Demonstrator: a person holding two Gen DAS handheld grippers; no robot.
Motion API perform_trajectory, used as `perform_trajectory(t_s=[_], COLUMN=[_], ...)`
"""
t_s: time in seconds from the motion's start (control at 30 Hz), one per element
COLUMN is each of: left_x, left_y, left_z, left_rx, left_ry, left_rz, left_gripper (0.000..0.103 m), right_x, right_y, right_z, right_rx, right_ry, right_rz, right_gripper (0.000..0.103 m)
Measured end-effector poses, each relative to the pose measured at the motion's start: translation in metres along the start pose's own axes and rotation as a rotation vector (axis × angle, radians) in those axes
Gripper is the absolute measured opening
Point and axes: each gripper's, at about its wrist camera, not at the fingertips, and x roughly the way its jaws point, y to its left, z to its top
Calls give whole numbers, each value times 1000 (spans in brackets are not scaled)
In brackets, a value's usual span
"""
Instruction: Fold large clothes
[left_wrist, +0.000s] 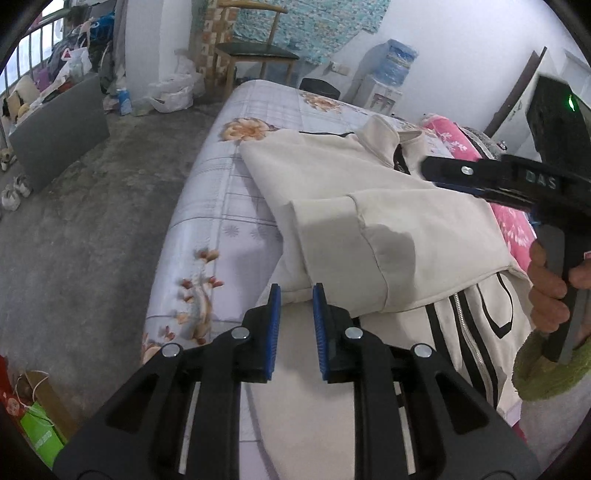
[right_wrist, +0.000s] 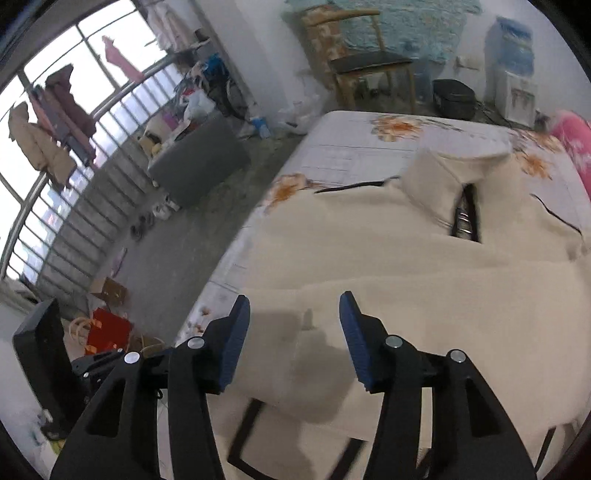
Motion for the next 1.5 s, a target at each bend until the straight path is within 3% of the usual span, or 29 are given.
perform_trajectory(t_s=[0.07, 0.17, 0.27, 0.4, 0.53, 0.6, 0.67, 0.77, 0.87, 0.9, 0.93, 1.03, 1.13, 1.23, 1.4, 1.5], left_x=[7, 19, 34, 62, 87, 93, 98, 103, 109, 110, 113, 118, 117, 106, 64, 67], left_y=[-5, -11, -17, -21, -27, -29, -32, -35, -39, -42, -44, -48, -56, -63, -71, -72], left_z=[7, 20, 34, 52, 63, 66, 68, 71, 72, 72, 72, 70, 64, 64, 90, 102], left_rx=[11, 20, 25, 31, 101, 130, 160, 201, 236, 247, 262, 300, 359, 385, 339, 336], left_ry=[-1, 0, -4, 10, 24, 30, 33, 38, 43, 42, 44, 42, 26, 3, -112, -140], left_rz=[-12, -20, -6, 47, 140, 150, 158, 168, 179, 182, 192, 211, 220, 218, 133, 151], left_gripper=[17, 18, 32, 42, 43, 45, 46, 47, 44, 37, 32, 17, 10, 9, 8, 8], right_x=[-26, -74, -105, -127, -116, -109, -98, -80, -69, -65, -63, -69, -79, -90, -110, -109], right_y=[-24, -80, -132, -198, -233, -247, -254, -264, -265, -265, -263, -259, -256, -258, -261, -268], right_z=[-4, -8, -15, -28, -33, -29, -25, -18, -15, -14, -14, -16, -20, -21, -21, -21], right_rx=[32, 78, 149, 268, 290, 292, 279, 245, 200, 185, 171, 148, 144, 175, 223, 246], right_ry=[-45, -130, -155, -121, -55, -29, -6, 34, 65, 67, 66, 18, -26, -69, -148, -162], right_rz=[-16, -137, -257, -390, -444, -449, -467, -464, -467, -483, -494, -491, -480, -444, -390, -402], right_gripper=[59, 63, 64, 63, 63, 63, 63, 51, 27, 13, 9, 6, 5, 5, 5, 5])
